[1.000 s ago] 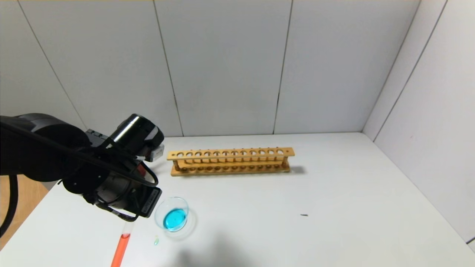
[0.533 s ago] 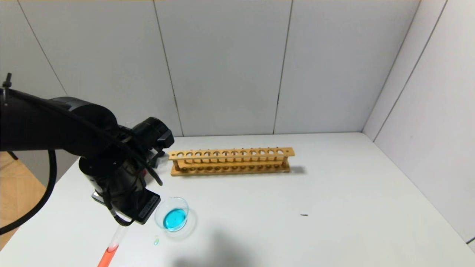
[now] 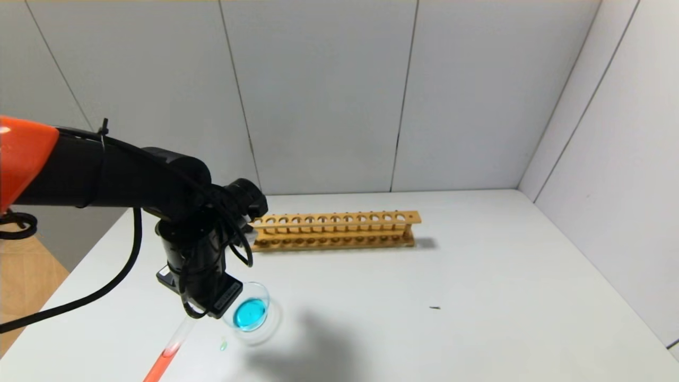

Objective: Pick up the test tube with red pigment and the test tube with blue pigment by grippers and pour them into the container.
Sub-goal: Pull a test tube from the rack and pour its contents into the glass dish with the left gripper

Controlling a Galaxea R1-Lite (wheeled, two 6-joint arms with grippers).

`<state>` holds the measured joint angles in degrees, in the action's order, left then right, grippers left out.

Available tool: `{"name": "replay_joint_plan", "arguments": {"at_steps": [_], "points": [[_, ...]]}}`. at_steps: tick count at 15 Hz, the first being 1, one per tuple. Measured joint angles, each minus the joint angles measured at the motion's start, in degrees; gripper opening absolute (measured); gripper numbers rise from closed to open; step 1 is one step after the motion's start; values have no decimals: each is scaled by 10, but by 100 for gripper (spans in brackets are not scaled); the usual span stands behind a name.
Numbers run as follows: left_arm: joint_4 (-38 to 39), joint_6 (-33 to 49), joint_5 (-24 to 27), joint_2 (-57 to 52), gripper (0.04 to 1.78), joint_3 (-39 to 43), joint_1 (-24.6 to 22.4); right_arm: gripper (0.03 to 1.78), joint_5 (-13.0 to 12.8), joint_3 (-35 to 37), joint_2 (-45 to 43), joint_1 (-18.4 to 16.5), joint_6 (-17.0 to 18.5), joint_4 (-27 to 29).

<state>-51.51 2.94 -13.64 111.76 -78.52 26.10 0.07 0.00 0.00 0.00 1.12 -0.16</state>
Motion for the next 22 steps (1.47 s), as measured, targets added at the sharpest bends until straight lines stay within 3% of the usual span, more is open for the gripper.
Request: {"name": "replay_joint_plan", "arguments": {"at_steps": [15, 22], "points": [[-180, -26, -5, 86, 34, -130, 0, 171, 0, 0, 0, 0, 0, 0], [-192, -26, -6, 113, 34, -160, 5, 171, 0, 0, 0, 0, 0, 0]]}}
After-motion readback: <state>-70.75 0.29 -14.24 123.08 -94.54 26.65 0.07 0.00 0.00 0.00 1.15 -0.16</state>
